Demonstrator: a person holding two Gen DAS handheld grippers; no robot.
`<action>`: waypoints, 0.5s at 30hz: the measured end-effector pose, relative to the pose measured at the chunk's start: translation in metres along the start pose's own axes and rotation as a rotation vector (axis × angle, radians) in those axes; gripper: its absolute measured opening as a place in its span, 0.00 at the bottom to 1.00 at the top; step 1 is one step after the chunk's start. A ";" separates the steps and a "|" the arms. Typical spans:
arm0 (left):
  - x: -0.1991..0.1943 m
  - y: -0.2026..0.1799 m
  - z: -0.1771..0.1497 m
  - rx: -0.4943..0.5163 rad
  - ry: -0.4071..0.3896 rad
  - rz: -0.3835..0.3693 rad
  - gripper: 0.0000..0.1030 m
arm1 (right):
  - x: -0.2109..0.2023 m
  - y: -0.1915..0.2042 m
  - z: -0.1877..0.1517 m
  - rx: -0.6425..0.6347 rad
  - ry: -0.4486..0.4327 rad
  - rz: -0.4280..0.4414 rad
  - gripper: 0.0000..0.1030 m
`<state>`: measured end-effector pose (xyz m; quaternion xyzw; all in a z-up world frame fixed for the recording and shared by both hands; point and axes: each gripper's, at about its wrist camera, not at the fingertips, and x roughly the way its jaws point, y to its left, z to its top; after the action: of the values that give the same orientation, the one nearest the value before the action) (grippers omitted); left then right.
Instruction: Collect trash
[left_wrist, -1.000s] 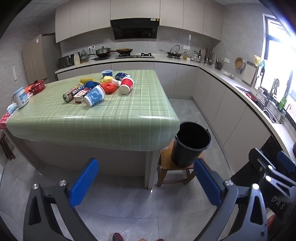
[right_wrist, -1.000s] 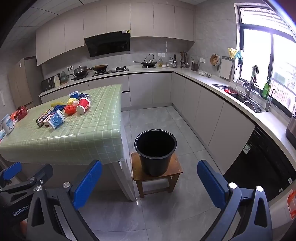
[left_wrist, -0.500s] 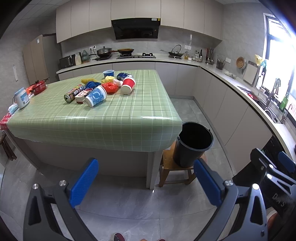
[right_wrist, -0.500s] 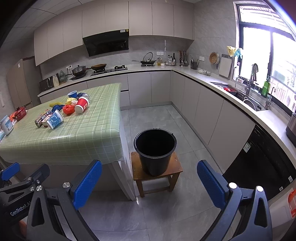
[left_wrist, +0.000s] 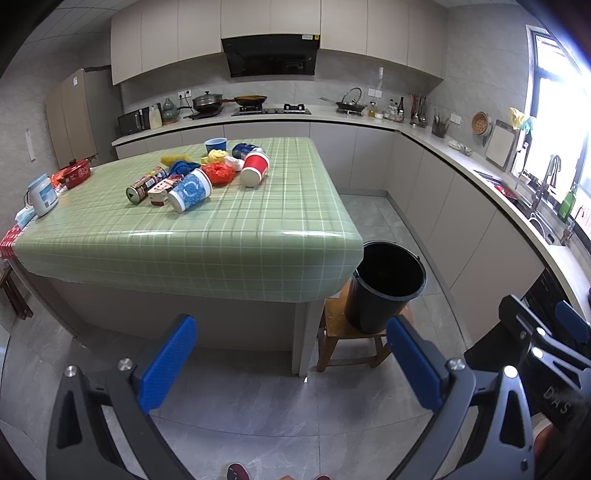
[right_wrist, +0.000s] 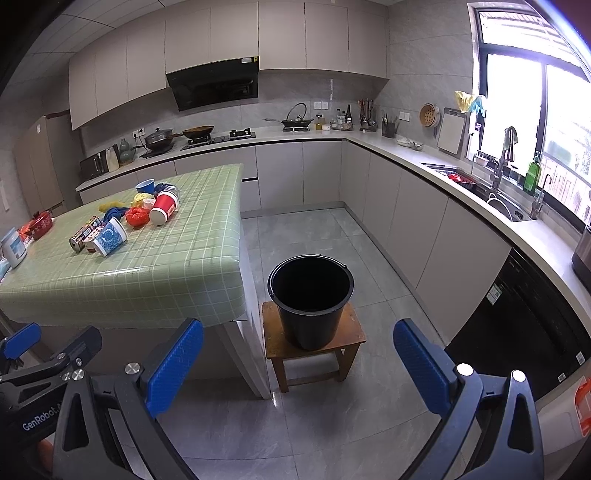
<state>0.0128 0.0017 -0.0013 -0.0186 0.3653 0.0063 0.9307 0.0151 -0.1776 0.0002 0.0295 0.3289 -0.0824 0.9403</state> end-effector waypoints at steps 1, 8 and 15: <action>0.000 0.000 0.000 0.000 0.000 0.001 1.00 | 0.001 0.000 0.000 0.002 0.001 0.000 1.00; 0.001 0.000 0.002 0.002 0.001 0.001 1.00 | 0.003 0.000 0.002 0.002 0.001 0.002 1.00; 0.001 0.000 0.002 -0.002 0.000 0.003 1.00 | 0.005 -0.001 0.002 0.001 0.002 0.003 1.00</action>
<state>0.0156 0.0014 -0.0005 -0.0188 0.3653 0.0082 0.9307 0.0197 -0.1794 -0.0014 0.0305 0.3296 -0.0811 0.9401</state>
